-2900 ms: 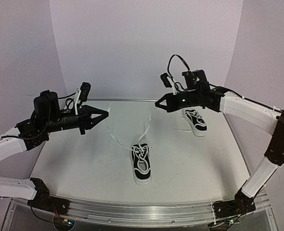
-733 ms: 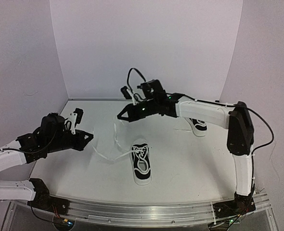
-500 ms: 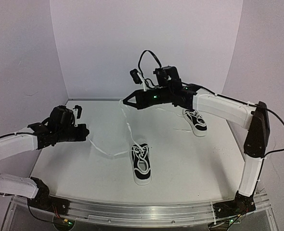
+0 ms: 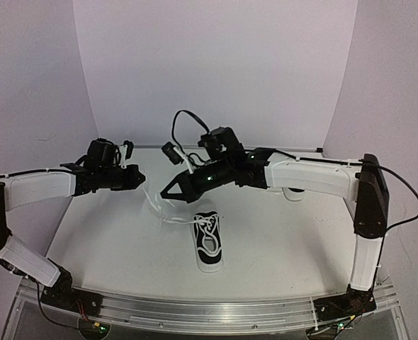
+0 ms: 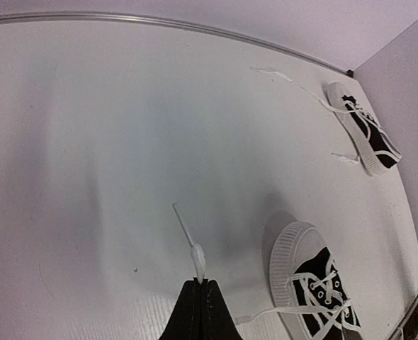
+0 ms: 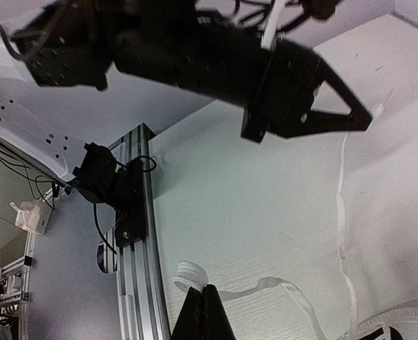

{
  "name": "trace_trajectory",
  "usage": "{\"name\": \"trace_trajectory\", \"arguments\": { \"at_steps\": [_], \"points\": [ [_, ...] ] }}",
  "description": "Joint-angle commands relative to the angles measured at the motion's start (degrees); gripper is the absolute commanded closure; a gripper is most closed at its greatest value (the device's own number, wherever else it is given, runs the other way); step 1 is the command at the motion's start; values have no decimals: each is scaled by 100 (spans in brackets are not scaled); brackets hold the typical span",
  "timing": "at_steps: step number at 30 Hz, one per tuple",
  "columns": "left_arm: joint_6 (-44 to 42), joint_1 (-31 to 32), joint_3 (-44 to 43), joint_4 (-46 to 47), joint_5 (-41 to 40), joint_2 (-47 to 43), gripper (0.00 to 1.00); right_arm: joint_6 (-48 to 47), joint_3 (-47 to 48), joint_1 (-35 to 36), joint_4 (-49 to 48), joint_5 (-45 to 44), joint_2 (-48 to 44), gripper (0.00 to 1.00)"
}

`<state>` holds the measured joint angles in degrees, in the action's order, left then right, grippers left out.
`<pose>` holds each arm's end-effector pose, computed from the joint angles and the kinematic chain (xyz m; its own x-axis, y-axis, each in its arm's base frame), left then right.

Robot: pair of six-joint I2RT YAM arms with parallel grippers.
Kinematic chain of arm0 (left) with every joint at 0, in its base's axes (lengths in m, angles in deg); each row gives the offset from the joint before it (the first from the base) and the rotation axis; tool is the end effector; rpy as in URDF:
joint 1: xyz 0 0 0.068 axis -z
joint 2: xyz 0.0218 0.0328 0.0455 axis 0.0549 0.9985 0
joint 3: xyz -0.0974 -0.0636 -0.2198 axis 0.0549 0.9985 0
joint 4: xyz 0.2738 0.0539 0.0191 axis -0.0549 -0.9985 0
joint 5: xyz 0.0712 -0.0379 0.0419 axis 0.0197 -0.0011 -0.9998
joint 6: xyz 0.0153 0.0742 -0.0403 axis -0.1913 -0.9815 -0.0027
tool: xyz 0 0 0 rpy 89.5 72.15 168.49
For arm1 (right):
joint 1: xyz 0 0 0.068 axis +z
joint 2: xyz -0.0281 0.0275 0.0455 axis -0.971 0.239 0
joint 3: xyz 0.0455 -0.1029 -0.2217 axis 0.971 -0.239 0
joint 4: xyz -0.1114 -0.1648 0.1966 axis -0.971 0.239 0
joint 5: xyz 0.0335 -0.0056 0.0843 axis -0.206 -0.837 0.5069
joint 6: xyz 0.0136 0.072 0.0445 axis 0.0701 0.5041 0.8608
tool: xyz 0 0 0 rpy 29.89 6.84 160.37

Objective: Tie the shoes

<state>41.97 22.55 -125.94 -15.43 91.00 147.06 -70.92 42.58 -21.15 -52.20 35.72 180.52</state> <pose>0.3188 -0.1664 0.1831 -0.6924 -0.0952 -0.7152 0.2947 0.8674 -0.4009 0.2482 0.4373 0.2548 -0.4261 -0.3578 -0.8309 -0.8978 0.0543 0.4370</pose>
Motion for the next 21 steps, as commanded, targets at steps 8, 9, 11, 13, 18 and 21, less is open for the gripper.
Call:
{"name": "trace_trajectory", "arguments": {
  "at_steps": [8,9,11,13,18,21],
  "points": [
    [3,-30,544,206,277,-1155,100,-58,478,-578,-75,-625,-226,100],
    [16,-29,722,219,302,-1373,100,-2,512,-655,-92,-672,-249,100],
    [-10,-22,1057,351,652,-1799,100,46,665,-706,-92,-657,-91,100],
    [-61,2,1372,740,1229,-2204,100,131,845,-705,-95,-398,199,100],
    [-489,643,1537,539,1383,-2922,100,280,1258,-507,-137,-74,1107,100],
    [-541,1067,1514,307,1203,-3166,100,375,1583,-313,-137,53,1639,100]
  ]
}}
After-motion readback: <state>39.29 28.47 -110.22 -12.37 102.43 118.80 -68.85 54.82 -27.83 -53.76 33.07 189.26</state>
